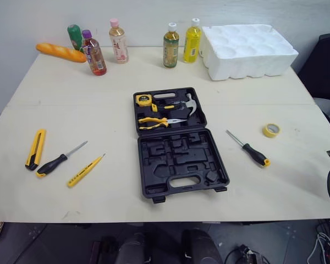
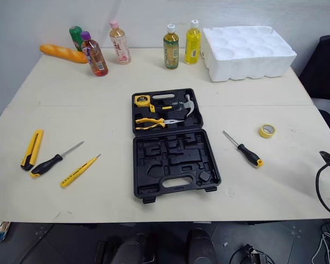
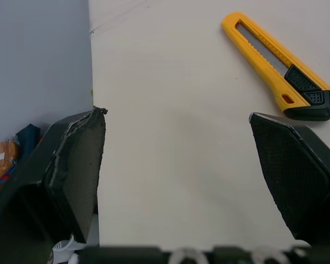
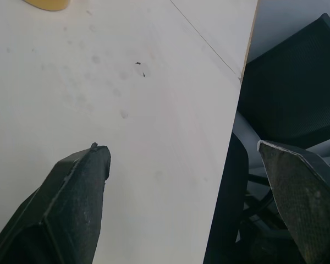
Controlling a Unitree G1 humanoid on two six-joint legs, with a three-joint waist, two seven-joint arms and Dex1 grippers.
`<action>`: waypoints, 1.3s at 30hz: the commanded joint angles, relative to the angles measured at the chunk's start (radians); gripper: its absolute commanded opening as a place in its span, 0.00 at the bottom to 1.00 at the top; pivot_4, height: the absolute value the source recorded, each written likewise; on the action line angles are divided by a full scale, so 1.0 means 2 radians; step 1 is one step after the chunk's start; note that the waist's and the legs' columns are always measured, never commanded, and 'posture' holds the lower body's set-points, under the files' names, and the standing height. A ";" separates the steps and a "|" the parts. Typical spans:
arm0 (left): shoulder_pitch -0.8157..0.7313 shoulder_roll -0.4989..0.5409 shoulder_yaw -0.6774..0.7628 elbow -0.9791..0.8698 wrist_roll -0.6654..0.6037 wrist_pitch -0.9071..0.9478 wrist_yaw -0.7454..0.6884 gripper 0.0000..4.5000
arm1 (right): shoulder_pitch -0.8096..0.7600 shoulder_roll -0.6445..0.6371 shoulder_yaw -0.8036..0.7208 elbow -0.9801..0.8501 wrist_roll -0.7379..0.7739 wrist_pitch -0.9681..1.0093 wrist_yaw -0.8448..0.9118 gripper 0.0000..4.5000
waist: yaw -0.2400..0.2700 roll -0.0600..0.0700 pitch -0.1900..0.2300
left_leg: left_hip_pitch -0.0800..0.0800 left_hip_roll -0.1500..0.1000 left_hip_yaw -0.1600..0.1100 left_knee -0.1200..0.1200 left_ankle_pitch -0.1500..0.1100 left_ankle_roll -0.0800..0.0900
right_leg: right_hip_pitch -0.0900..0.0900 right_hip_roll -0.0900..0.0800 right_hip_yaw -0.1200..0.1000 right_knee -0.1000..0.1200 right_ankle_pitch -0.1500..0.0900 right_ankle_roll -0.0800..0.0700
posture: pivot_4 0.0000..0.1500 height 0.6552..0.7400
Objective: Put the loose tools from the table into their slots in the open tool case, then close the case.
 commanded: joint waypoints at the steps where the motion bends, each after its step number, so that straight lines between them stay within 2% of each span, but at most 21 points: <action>1: 0.008 -0.002 0.017 -0.016 -0.015 0.006 -0.006 0.98 | -0.007 -0.001 -0.001 0.010 0.001 -0.011 -0.002 1.00 | 0.000 0.000 0.000 | 0.000 0.000 0.000 0.000 0.000 0.000 | 0.000 0.000 0.000 0.000 0.000 0.000 | 1.00 1.00; 13: 0.006 -0.007 0.018 -0.045 -0.017 0.012 -0.007 0.98 | -0.020 0.005 0.002 0.018 0.006 -0.026 0.017 1.00 | 0.000 0.000 0.000 | 0.000 0.000 0.000 0.000 0.000 0.000 | 0.000 0.000 0.000 0.000 0.000 0.000 | 1.00 1.00; 20: 0.009 -0.029 0.012 -0.153 -0.033 0.055 -0.028 0.98 | -0.029 0.024 -0.003 -0.029 0.040 -0.002 0.081 1.00 | 0.001 0.000 0.000 | 0.000 0.000 0.000 0.001 0.000 0.000 | 0.000 0.000 0.000 0.000 0.000 0.000 | 1.00 1.00; 29: 0.044 -0.092 -0.012 -0.393 -0.058 0.183 -0.010 0.98 | -0.026 0.060 0.003 -0.168 0.093 0.101 0.147 1.00 | 0.003 0.000 0.000 | -0.001 0.002 -0.001 0.005 -0.001 0.000 | 0.001 0.002 0.001 0.001 0.000 0.000 | 1.00 1.00; 32: 0.045 -0.104 -0.041 -0.478 -0.073 0.240 -0.005 0.98 | -0.011 0.077 0.016 -0.254 0.124 0.170 0.182 1.00 | 0.005 0.000 0.000 | -0.002 0.002 -0.002 0.005 -0.001 0.000 | 0.001 0.001 0.001 0.001 0.000 0.000 | 1.00 1.00; 37: 0.018 -0.126 -0.102 -0.570 -0.065 0.302 0.025 0.98 | -0.007 0.118 0.045 -0.347 0.110 0.218 0.147 1.00 | 0.009 0.000 0.000 | -0.002 0.002 -0.002 0.006 -0.001 0.000 | 0.002 0.002 0.001 0.001 0.000 0.000 | 1.00 1.00; 39: -0.004 -0.140 -0.133 -0.586 -0.043 0.304 0.047 0.98 | -0.008 0.136 0.059 -0.388 0.107 0.246 0.127 1.00 | 0.011 0.000 0.000 | -0.002 0.002 -0.002 0.006 -0.001 0.000 | 0.001 0.002 0.001 0.001 0.000 0.000 | 1.00 1.00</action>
